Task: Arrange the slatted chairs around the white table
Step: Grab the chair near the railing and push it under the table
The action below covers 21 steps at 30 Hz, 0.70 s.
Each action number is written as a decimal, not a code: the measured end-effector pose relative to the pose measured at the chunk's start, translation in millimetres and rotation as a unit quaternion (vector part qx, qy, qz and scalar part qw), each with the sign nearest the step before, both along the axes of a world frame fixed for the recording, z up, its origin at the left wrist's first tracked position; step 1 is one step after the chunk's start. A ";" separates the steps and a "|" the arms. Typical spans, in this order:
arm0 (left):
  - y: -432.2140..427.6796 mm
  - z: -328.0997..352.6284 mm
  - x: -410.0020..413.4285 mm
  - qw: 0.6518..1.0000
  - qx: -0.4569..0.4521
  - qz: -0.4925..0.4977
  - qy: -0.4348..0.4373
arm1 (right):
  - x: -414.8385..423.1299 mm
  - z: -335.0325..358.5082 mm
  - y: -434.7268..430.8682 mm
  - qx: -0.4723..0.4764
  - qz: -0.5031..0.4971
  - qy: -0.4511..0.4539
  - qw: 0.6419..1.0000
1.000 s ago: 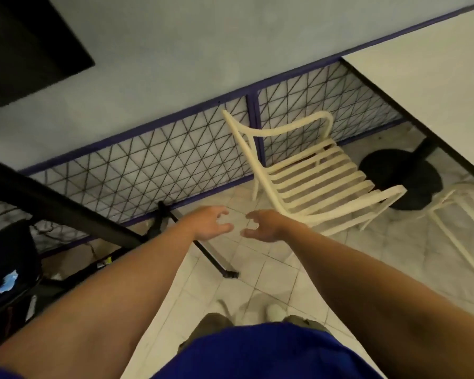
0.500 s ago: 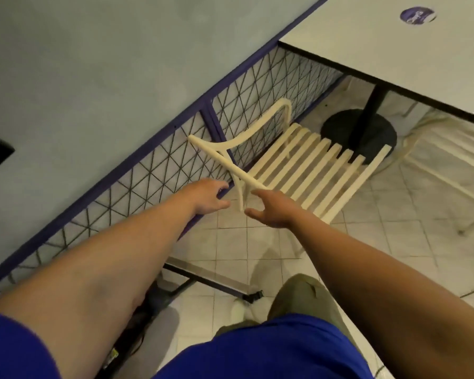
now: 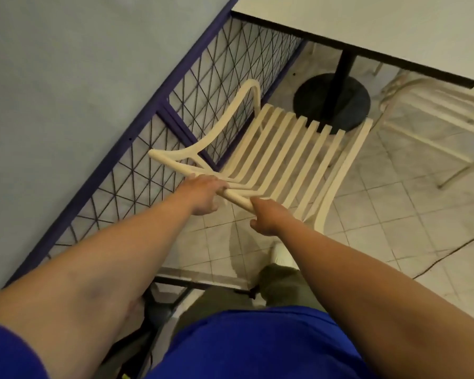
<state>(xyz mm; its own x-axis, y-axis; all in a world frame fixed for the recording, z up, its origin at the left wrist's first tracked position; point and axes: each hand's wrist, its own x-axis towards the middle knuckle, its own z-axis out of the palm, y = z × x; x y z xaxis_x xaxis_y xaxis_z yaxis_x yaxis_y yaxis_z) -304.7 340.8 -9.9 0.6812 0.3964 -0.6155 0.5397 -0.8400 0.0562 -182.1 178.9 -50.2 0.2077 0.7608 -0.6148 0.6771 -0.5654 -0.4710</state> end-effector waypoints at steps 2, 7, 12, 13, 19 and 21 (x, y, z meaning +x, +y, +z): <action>10.4 -6.9 3.9 1.000 -0.007 -0.007 0.012 | 2.7 -7.0 6.1 -0.008 0.000 0.011 1.000; 22.7 -20.2 5.5 0.999 -0.010 -0.018 0.026 | 5.0 -18.4 14.5 -0.022 -0.006 0.032 0.999; 35.1 -23.5 12.4 0.998 -0.014 -0.035 0.052 | 10.9 -24.1 21.6 -0.036 -0.009 0.067 0.997; 38.0 -24.4 13.6 0.998 -0.014 -0.034 0.057 | 11.5 -24.7 22.0 -0.039 -0.012 0.077 0.996; 61.1 -32.6 23.4 0.990 -0.013 -0.084 0.116 | 14.4 -22.3 20.6 -0.062 -0.025 0.101 0.993; 66.7 -31.7 28.0 0.984 -0.036 -0.109 0.139 | 17.2 -19.5 22.6 -0.077 -0.019 0.109 0.991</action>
<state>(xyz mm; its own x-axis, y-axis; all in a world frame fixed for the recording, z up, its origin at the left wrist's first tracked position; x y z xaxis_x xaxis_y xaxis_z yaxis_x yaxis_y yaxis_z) -276.6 407.5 -41.6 0.5460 0.2074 -0.8117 0.3500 -0.9367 -0.0039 -164.9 201.5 -69.6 0.0835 0.6492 -0.7561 0.5450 -0.6650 -0.5107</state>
